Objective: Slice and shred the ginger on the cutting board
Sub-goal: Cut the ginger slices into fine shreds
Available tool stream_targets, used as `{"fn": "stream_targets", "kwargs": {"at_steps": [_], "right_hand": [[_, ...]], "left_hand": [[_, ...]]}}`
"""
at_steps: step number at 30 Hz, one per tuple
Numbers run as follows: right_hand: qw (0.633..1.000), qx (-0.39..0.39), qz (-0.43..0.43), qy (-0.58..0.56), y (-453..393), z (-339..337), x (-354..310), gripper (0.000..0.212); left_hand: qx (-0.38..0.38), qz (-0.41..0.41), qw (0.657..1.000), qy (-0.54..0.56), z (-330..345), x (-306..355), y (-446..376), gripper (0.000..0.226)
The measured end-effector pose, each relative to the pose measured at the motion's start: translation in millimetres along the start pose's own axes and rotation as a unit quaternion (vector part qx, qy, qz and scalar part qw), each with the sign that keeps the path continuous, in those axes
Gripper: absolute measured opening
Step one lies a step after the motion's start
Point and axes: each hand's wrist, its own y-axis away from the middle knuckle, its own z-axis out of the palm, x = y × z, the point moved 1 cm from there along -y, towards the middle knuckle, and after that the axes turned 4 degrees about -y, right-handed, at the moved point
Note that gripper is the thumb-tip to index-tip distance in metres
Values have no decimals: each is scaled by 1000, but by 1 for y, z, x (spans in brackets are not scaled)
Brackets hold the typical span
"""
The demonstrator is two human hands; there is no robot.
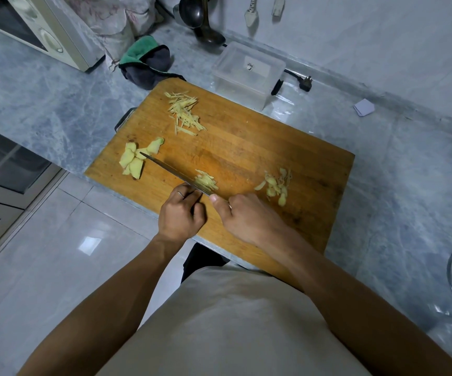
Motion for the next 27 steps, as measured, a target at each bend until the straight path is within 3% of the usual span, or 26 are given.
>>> {"fn": "stream_targets", "kwargs": {"at_steps": [13,27], "right_hand": [[1000,2,3,3,-4,7,-5,64],[1000,-2,-1,-12,2,0,6,66]], "left_hand": [[34,5,999,-4,-1,4,0,29],[10,6,1000,-1,0,1,0,36]]}}
